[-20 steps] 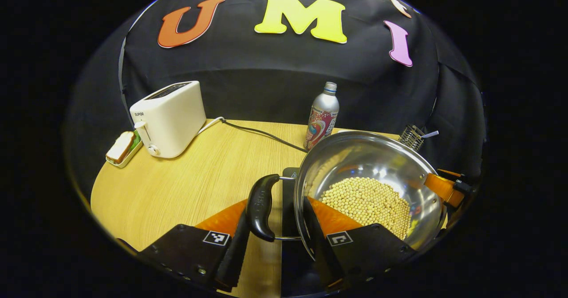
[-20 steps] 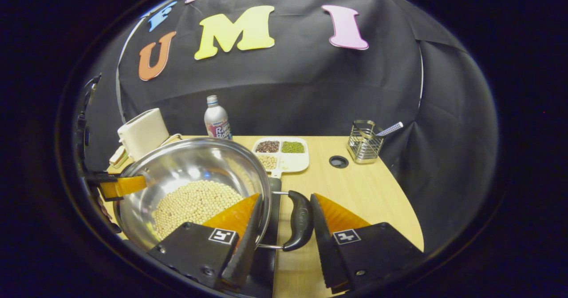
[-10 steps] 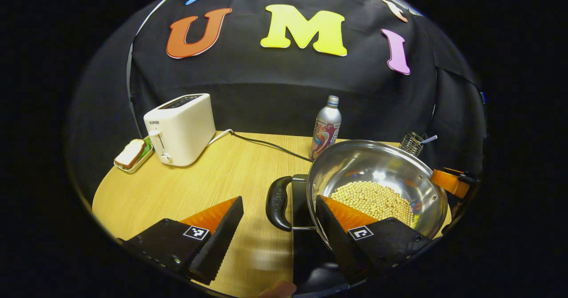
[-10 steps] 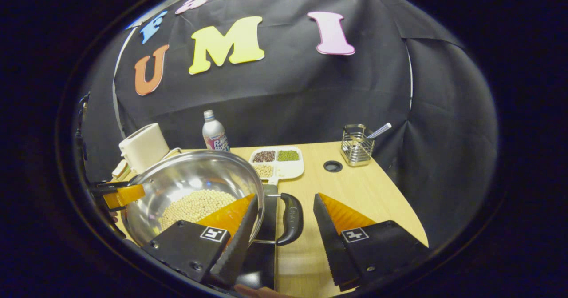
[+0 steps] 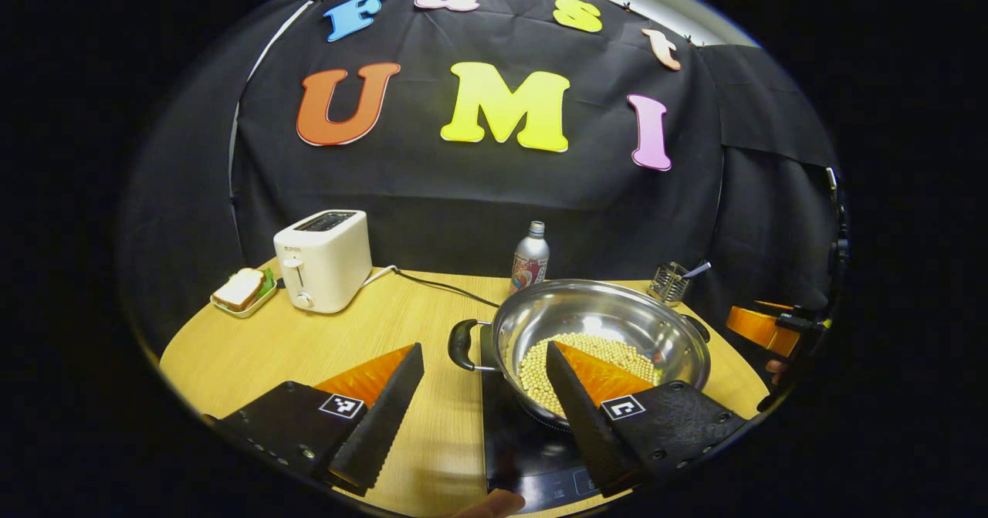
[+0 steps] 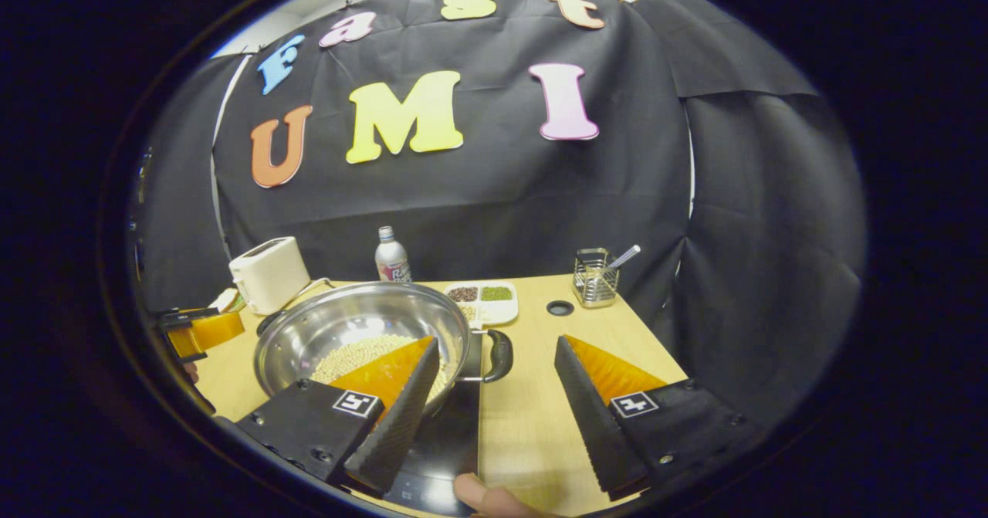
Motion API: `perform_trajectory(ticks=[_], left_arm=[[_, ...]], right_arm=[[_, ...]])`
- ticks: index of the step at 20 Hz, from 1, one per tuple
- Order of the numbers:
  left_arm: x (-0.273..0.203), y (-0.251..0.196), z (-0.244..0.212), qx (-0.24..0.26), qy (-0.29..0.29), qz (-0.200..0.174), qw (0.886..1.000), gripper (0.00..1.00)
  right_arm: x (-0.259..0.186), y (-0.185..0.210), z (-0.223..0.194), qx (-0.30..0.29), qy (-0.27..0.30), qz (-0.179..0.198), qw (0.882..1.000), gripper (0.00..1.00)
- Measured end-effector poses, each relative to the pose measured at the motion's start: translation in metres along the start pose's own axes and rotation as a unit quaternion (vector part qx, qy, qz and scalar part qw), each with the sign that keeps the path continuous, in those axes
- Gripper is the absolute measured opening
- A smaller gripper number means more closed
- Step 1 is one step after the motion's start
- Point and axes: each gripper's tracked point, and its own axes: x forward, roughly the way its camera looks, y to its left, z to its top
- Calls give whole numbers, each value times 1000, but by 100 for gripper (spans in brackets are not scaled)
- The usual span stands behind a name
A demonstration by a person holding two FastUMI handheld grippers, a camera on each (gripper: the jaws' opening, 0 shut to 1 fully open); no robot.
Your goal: First push the handle of the pot to place it horizontally, then grasp the pot with both hands and set it on the induction cooktop.
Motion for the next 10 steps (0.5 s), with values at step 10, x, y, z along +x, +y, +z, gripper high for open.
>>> perform_trajectory(ticks=[10], left_arm=[[-102,3,22,18,-70,46,996,95]], right_arm=[[-115,3,10,-10,-75,-12,997,96]])
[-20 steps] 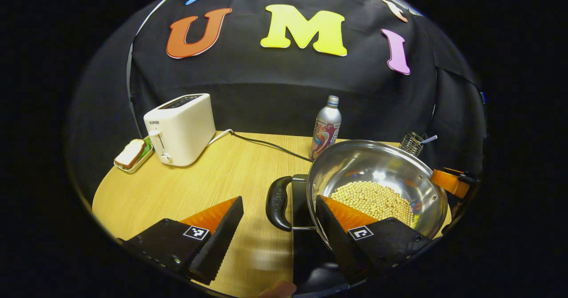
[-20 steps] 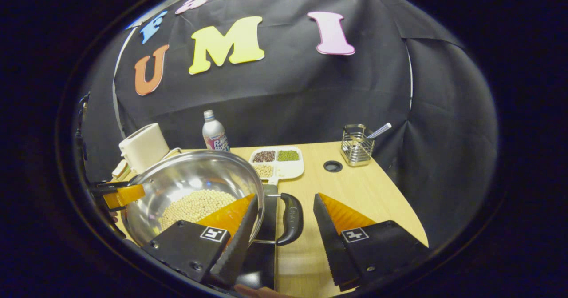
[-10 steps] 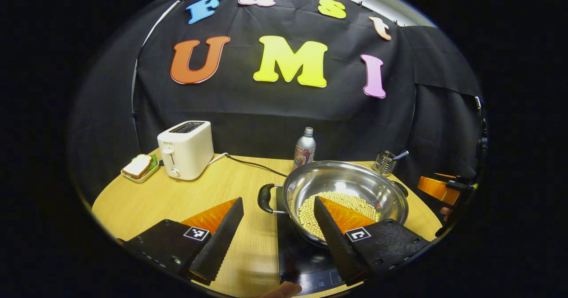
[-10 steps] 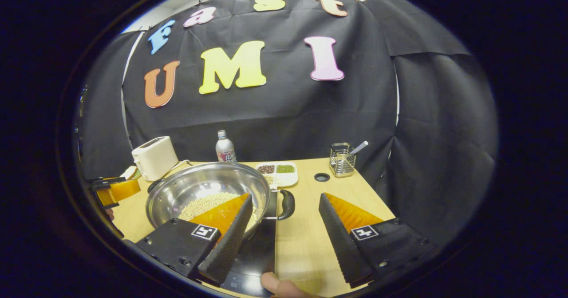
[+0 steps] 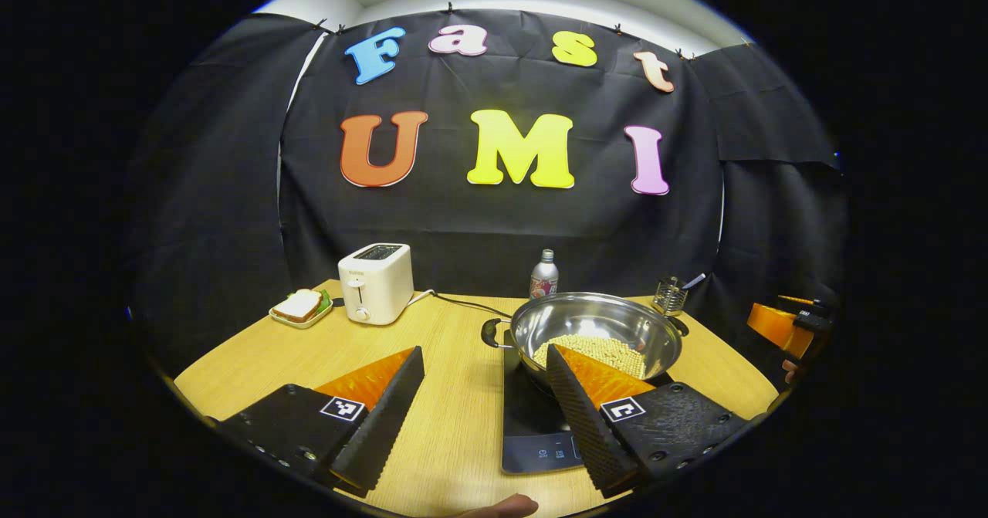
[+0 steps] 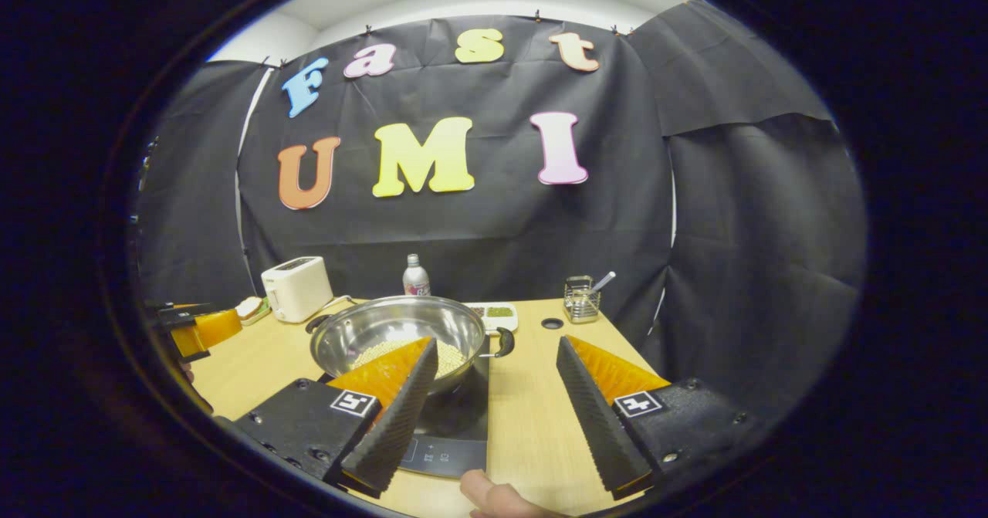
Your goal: First push the handle of the pot to place it horizontally, then grasp the pot with both hands and set it on the induction cooktop.
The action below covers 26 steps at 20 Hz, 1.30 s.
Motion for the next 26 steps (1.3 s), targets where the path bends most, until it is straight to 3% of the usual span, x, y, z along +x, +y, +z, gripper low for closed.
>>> perform_trajectory(ticks=[10,26], left_arm=[[-72,20,47,3,-40,29,999,95],[-187,24,126,-3,-132,19,991,95]], right_arm=[[-80,5,37,-8,-35,-13,999,98],[-212,-11,118,-23,-130,-38,991,98]])
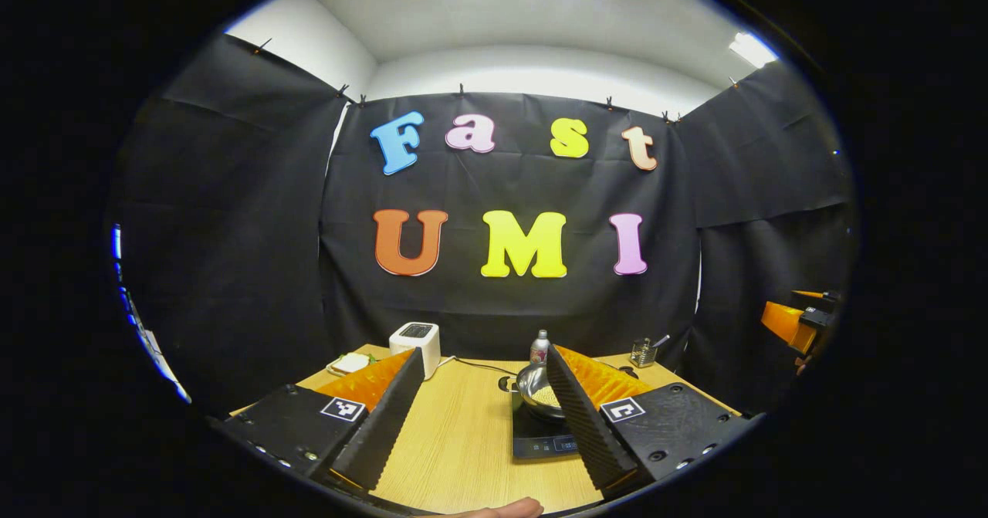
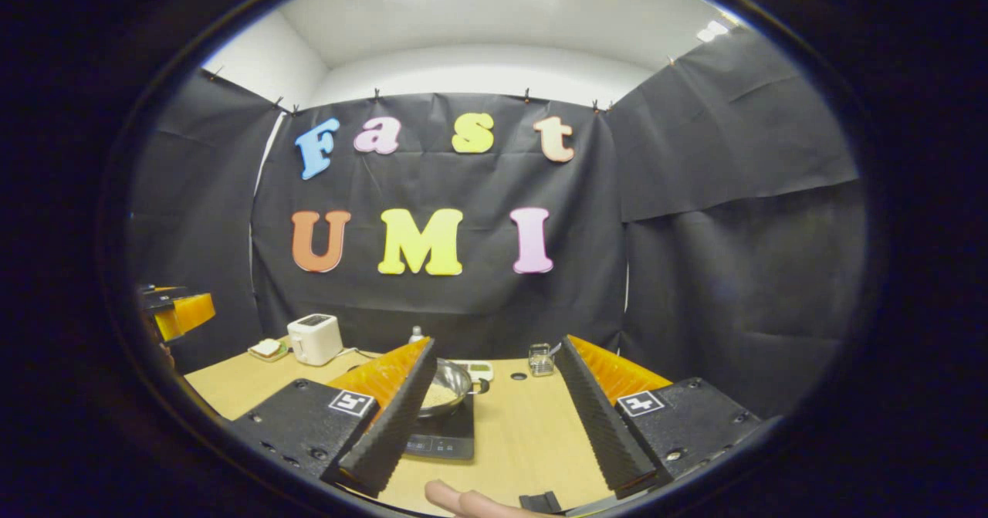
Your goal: First push the handle of the pot to place it horizontally, then grasp the pot with both hands and set it on the induction cooktop.
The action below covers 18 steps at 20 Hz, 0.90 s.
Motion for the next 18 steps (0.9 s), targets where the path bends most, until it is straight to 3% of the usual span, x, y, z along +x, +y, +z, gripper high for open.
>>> perform_trajectory(ticks=[4,18], left_arm=[[-9,0,2,-5,-4,-6,1000,94],[-29,-11,8,23,-27,-1,999,94]], right_arm=[[-23,-3,10,-2,-21,-7,1000,98],[-31,-5,10,1,-30,-15,999,99]])
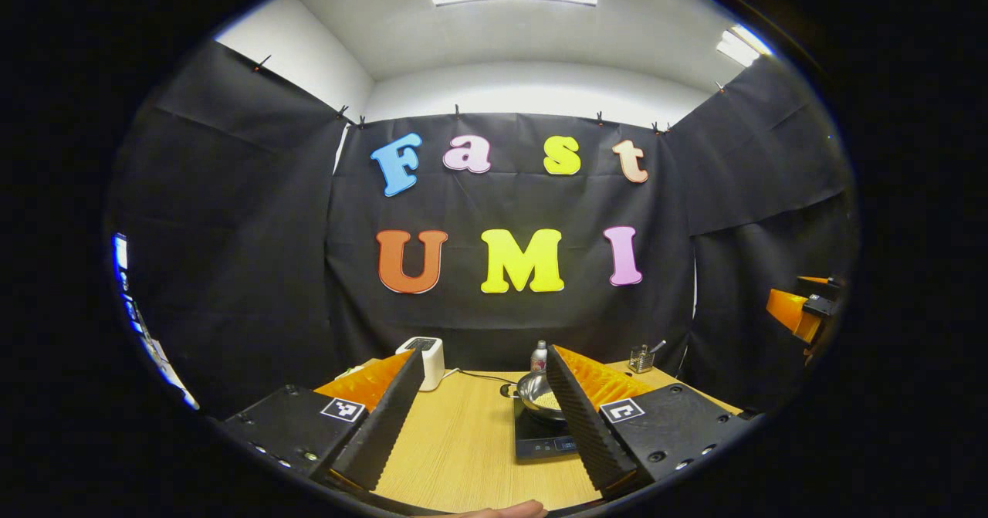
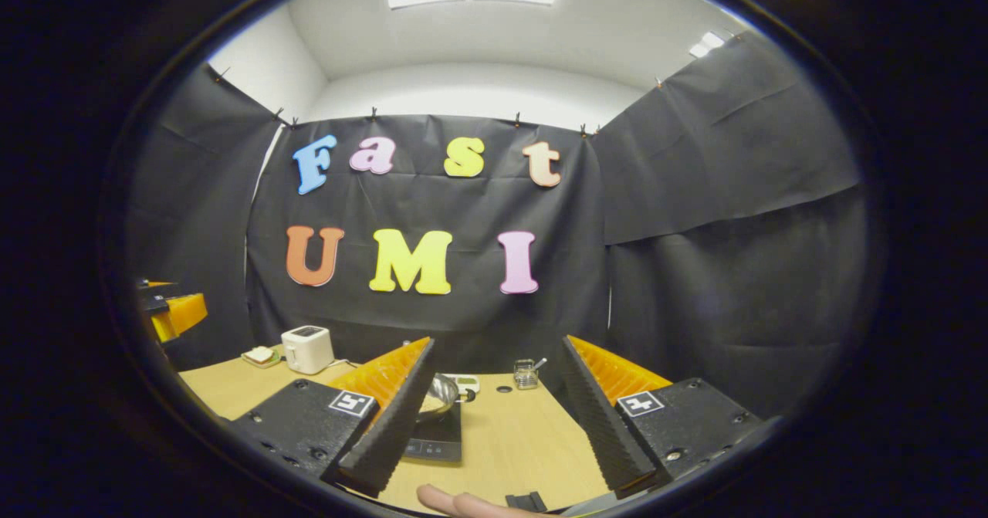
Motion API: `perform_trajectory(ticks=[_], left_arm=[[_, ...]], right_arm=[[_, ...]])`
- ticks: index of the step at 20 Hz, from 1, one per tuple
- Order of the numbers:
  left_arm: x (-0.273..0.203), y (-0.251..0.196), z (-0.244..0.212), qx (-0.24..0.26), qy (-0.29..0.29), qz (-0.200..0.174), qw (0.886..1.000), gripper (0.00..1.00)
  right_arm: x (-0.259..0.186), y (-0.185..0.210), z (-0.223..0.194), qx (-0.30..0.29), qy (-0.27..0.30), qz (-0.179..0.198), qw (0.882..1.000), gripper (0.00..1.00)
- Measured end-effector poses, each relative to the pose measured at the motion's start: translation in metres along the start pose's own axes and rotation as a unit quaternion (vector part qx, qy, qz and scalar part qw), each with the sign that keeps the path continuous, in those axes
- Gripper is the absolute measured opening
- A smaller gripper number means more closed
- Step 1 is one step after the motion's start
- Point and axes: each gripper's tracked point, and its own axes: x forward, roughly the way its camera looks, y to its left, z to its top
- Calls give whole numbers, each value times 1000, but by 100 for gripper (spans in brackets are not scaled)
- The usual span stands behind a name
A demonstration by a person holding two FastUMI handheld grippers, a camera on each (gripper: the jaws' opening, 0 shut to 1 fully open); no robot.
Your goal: First push the handle of the pot to place it horizontally, then grasp the pot with both hands and set it on the induction cooktop.
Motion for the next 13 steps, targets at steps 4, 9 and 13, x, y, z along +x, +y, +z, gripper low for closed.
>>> perform_trajectory(ticks=[4,9,13], left_arm=[[1,-7,-5,6,6,-5,1000,94],[4,-13,-9,13,11,-6,1000,94],[3,-18,-10,22,10,-10,1000,95]], right_arm=[[0,-6,-5,3,4,-2,1000,99],[1,-8,-10,6,10,4,1000,99],[1,-11,-12,7,11,6,1000,99]])
